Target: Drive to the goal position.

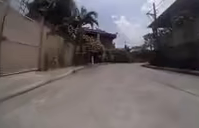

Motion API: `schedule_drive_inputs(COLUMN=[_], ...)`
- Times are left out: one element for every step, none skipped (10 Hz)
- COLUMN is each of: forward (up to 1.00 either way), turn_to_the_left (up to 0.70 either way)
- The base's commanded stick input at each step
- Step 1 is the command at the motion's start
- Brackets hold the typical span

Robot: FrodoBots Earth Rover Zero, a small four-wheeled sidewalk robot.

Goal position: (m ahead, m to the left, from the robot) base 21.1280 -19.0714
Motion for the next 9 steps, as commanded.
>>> schedule_drive_inputs(forward=[1.0, 1.0, 1.0, 1.0, 1.0, 1.0, 1.0, 1.0, 1.0], turn_to_the_left=[0.0, -0.01, -0.05, -0.14, -0.33, -0.4, -0.4, -0.4, -0.4])
